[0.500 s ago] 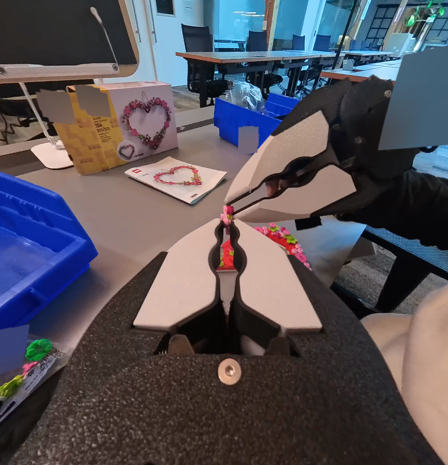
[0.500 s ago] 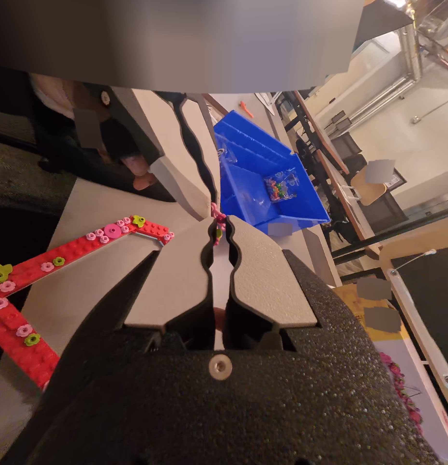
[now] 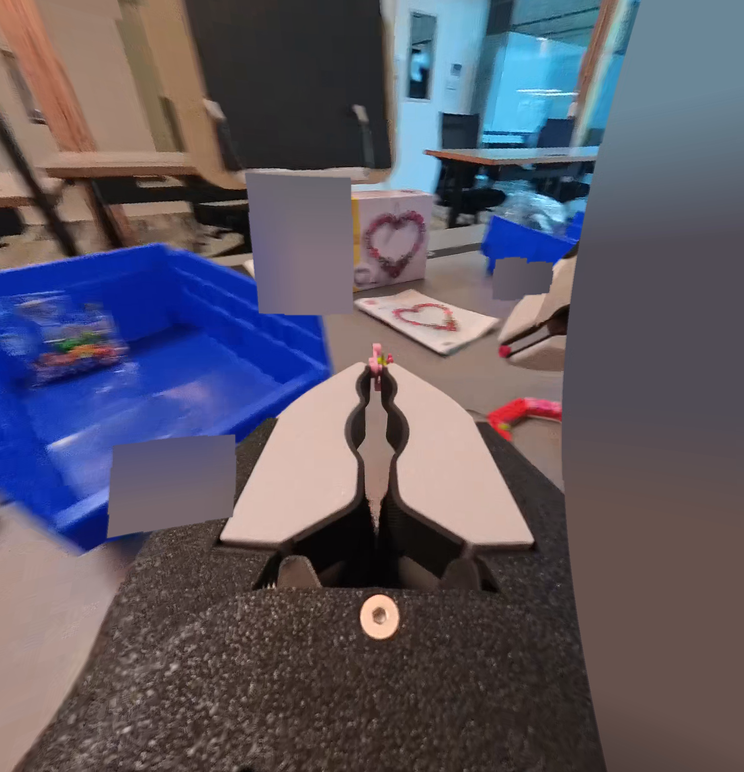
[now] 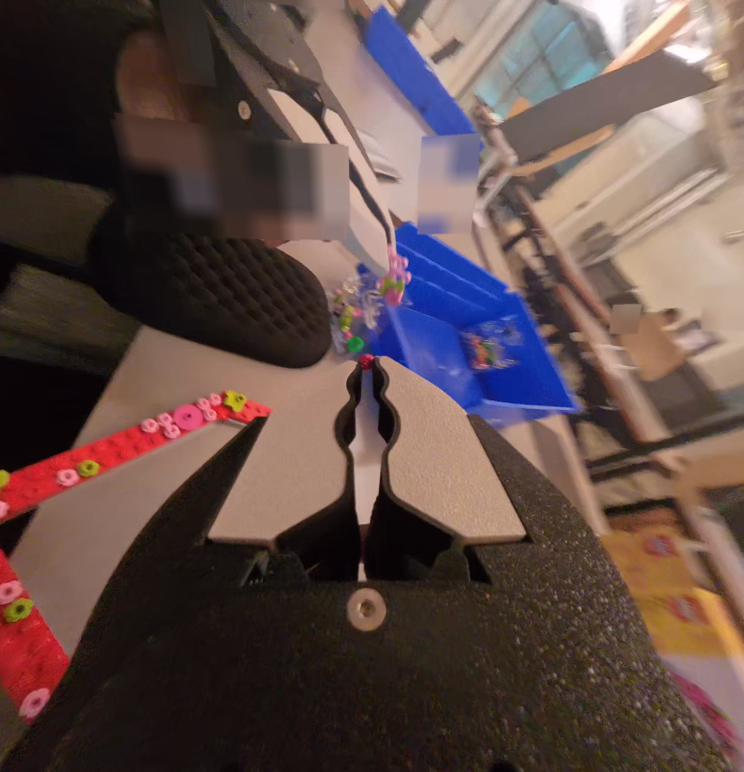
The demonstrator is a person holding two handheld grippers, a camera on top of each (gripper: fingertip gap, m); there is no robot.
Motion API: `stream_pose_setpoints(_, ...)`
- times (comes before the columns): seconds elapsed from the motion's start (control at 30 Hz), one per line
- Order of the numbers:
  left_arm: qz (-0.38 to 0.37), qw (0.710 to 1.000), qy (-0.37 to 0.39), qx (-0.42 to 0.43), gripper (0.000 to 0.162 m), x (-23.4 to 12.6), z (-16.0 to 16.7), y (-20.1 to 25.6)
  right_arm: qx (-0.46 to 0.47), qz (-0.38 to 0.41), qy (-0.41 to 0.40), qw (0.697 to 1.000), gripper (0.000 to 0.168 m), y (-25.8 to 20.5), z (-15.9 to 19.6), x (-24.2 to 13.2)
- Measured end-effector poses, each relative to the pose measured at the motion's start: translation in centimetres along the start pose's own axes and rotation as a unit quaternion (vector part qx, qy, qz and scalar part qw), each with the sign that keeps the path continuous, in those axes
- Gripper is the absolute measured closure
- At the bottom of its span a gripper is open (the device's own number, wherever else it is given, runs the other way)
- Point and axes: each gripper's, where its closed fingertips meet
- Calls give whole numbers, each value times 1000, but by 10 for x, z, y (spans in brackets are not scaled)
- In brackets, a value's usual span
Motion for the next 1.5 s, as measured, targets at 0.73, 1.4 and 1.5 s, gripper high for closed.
stream_pose_setpoints(0.73, -164, 981, 103, -4, 158, -86, -42, -113, -7, -382, -189, 904, 142, 49, 45, 160)
stream_pose_setpoints(1.4, -133, 987, 95, -1, 158, -74, -38, -99, -87, -309, -169, 932, 134, 74, 31, 182)
stream_pose_setpoints(1.5, -129, 987, 93, -2, 158, -72, -37, -97, -85, -302, -191, 930, 131, 78, 37, 188)
Point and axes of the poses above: each gripper's, where its closed fingertips meet, x out along the fingers, z out of its underside, y = z × x across the jaws, and after that the axes turned 11 degrees about -z, right-handed
